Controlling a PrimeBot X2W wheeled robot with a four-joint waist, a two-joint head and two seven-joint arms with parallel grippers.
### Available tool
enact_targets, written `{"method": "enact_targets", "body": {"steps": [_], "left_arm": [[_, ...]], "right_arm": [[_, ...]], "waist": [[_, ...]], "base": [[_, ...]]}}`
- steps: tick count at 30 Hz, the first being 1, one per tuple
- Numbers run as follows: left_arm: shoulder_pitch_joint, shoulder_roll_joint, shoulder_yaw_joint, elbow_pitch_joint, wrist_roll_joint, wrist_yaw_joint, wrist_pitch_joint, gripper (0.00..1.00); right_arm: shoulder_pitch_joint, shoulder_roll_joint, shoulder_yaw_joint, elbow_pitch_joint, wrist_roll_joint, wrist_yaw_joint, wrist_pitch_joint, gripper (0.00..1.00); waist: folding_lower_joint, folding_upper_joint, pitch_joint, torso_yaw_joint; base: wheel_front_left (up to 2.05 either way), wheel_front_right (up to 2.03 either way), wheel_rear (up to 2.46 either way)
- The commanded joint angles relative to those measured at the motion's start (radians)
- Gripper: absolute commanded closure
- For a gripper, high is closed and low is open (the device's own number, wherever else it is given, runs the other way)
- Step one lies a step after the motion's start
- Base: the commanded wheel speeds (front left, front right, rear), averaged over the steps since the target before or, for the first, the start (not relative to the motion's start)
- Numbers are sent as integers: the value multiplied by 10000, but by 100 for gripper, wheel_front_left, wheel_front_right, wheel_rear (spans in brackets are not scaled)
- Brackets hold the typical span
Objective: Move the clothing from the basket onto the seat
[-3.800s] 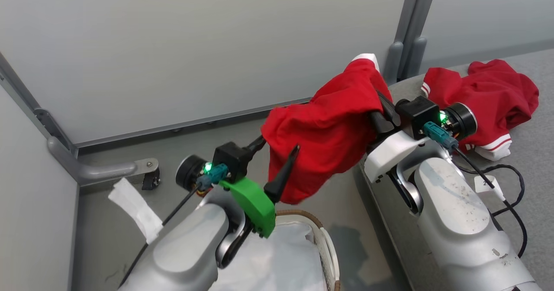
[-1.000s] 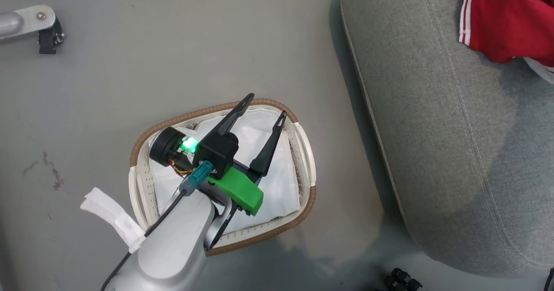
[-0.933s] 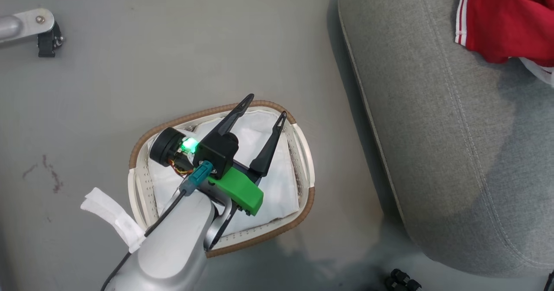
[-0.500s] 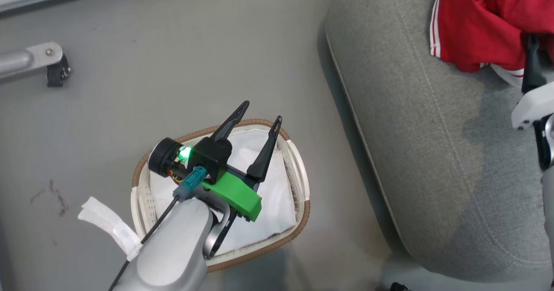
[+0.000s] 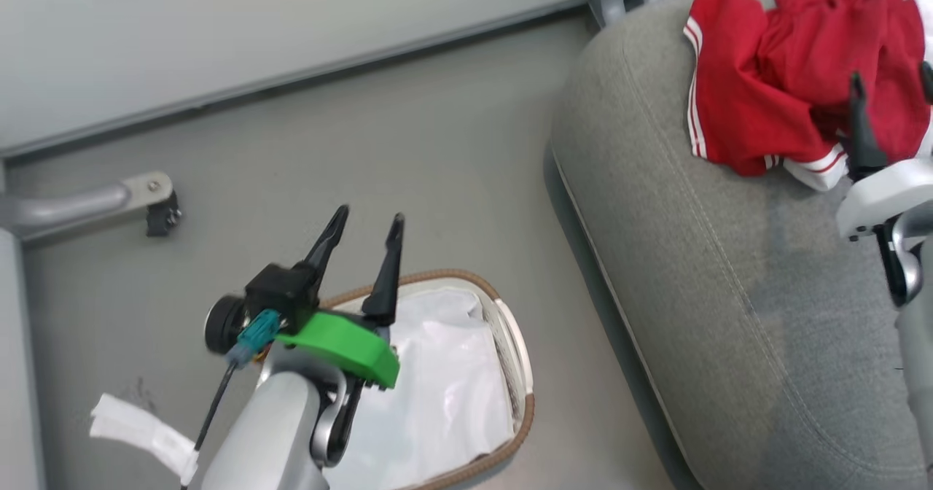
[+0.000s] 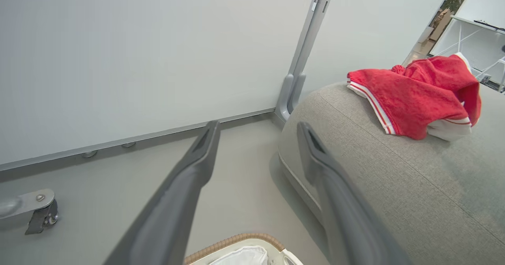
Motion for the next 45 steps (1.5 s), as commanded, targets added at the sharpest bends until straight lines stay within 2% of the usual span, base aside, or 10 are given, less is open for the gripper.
{"method": "enact_targets", "body": {"steps": [1,6,11,20,30,45], "left_arm": [[321,-36,247,84,-89,108,-7,0],[984,-92,1220,186,-187,427,-7,0],[1617,-110,2084,239,-64,568,-7,0],[2606,-142,3099,277,-36,351,-7,0],[3307,-156,3399,215,-156,191,-7,0],[3376,-155,3209,66,-122,248,-7,0]], "right_arm": [[68,72,92,-29,111,-15,-17,0],[426,597,367,33,319,-15,-17,0],[944,1214,468,-82,646,-15,-17,0],[2567,2161,505,-907,1172,-15,-15,0],[4197,2291,1172,-1480,2108,-15,-12,0],[5030,2298,1263,-1607,2106,-15,-12,0]], "waist": [[0,0,-1007,503],[0,0,-1668,932],[0,0,-2043,1334],[0,0,-2423,1796],[0,0,-2596,2004],[0,0,-2540,2105]], "base": [[0,0,0],[0,0,0],[0,0,0],[0,0,0],[0,0,0],[0,0,0]]}}
